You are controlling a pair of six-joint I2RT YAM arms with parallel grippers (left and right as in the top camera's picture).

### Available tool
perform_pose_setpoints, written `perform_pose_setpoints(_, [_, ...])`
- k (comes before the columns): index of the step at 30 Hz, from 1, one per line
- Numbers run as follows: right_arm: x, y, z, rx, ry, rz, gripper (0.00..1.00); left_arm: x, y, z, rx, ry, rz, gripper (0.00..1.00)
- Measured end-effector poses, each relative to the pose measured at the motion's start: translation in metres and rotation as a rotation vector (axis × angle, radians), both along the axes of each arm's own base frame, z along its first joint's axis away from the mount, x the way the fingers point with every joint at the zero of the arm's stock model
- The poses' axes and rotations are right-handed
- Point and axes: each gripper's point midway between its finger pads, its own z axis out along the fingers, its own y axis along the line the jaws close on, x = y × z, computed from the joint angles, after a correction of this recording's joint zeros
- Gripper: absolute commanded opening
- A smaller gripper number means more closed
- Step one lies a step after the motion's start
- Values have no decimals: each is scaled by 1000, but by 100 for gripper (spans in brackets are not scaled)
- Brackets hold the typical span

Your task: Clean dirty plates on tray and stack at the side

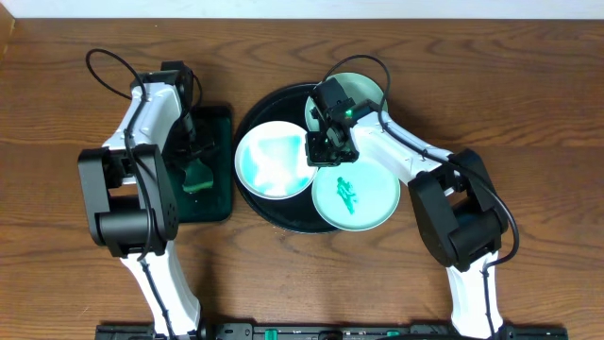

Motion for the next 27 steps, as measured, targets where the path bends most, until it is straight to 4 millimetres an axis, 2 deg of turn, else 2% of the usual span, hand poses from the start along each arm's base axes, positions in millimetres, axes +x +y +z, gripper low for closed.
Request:
perform_pose_setpoints(11, [4, 3, 3, -1, -39, 76, 1, 2, -13, 3, -78, -15, 8, 80])
perform_pose_setpoints(18, [22, 12, 19, -22, -145, 158, 1, 0, -14, 5, -81, -14, 9, 80])
perform_pose_setpoints(27, [12, 17, 37, -134, -237, 247, 1, 0, -14, 5, -81, -13, 9, 81])
